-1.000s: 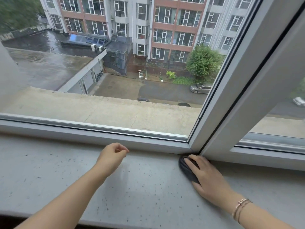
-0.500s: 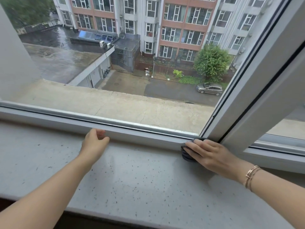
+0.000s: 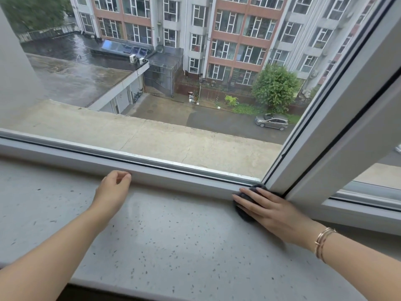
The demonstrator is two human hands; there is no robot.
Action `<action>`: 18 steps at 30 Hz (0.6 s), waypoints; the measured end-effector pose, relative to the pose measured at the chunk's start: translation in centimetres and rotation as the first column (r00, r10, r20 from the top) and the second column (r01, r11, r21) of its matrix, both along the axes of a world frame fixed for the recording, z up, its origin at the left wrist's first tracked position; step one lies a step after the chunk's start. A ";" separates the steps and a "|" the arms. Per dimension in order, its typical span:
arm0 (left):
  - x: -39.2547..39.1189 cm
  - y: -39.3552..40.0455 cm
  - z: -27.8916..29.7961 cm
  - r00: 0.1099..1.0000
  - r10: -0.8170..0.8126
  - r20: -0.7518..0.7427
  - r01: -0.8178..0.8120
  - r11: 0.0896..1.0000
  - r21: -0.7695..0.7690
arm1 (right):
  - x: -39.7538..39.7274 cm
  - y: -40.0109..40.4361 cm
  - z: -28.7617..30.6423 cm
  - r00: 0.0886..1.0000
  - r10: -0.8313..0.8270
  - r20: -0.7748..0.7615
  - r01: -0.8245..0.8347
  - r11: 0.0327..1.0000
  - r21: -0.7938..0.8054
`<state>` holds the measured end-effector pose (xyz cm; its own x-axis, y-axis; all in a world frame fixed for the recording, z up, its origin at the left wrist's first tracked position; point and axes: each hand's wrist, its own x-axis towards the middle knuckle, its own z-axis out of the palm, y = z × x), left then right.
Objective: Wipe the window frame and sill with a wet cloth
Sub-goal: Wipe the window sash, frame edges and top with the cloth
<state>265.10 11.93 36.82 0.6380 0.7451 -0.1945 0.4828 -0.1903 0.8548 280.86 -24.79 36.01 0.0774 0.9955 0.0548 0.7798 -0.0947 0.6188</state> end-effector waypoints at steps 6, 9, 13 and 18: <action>-0.8 0.6 -1.1 1.000 -0.023 -0.001 0.023 1.000 -0.020 | 0.4 1.3 -0.4 0.991 0.070 0.116 -0.080 0.993 0.086; -0.9 1.0 -1.6 1.000 -0.030 -0.006 0.030 0.999 -0.015 | -0.3 1.1 0.0 0.996 0.001 0.084 -0.018 0.978 0.208; -0.6 0.9 -1.8 0.999 -0.041 0.001 0.041 0.999 -0.018 | -1.1 0.9 -0.8 0.996 -0.090 -0.015 0.091 0.963 0.253; -0.2 1.5 -1.4 1.000 -0.002 0.017 0.002 1.000 -0.026 | -0.2 2.2 -0.6 0.993 0.008 -0.118 0.019 0.973 0.229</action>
<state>264.87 13.42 35.43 0.6429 0.7385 -0.2030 0.4678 -0.1687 0.8676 280.63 -22.64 35.37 0.1023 0.9569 0.2717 0.8445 -0.2279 0.4846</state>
